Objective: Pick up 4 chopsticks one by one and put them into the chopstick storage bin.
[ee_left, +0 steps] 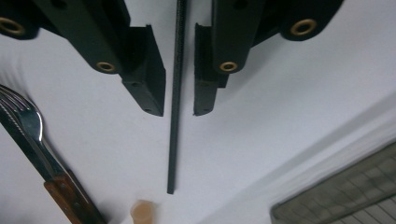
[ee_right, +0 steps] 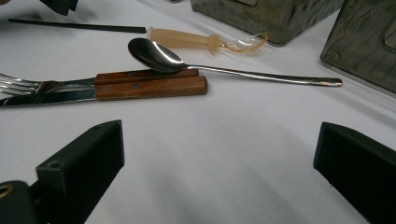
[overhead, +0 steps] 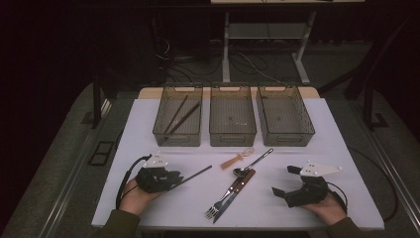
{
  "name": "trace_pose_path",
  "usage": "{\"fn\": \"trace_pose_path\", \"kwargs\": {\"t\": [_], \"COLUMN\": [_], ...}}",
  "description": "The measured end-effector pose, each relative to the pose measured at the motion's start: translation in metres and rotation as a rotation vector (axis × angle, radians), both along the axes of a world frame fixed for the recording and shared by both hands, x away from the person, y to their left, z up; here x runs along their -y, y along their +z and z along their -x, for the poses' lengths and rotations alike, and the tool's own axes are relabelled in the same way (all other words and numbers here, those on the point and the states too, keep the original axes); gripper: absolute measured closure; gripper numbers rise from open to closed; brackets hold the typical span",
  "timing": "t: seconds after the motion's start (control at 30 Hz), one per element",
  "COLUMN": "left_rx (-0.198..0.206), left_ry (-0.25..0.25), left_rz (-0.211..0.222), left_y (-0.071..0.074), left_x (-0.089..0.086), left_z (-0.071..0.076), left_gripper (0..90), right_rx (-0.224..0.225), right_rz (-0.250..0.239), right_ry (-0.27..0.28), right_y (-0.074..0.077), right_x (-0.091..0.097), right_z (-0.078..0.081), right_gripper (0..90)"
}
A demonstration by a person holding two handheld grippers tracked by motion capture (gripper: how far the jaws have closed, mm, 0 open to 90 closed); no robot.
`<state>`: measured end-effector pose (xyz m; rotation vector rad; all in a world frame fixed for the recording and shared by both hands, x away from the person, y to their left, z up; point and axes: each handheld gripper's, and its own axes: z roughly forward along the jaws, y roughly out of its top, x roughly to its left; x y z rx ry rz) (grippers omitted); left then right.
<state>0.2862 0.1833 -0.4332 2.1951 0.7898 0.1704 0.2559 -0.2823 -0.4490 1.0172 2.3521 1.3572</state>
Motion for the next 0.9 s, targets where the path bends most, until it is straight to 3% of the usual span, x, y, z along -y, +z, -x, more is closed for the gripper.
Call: {"fn": "trace_pose_path", "kwargs": {"t": [0.23,0.43,0.67,0.9], "left_rx": [-0.007,-0.015,-0.007,-0.034], "left_ry": [-0.043,-0.050,-0.055,-0.065], "left_rz": [-0.077,-0.105,-0.104,-0.082], "left_y": [-0.0049,-0.0086,-0.0095,-0.0098], "left_x": [0.0066,0.0090,0.0088,0.0062], "left_z": [-0.0008,-0.0013,-0.0011,-0.0054], "left_gripper": [78.3,80.7,83.8,85.9], "right_rx": [0.001,0.000,0.002,0.001], "right_rz": [0.002,0.002,0.005,0.005], "right_ry": [0.001,0.001,0.002,0.003], "right_y": [-0.0001,0.0000,-0.0004,-0.0005], "right_x": [0.0000,-0.0002,-0.0006,-0.0005], "right_z": [0.0003,0.0006,0.0004,0.0003], "right_gripper": [1.6,1.6,1.6,1.6]}}
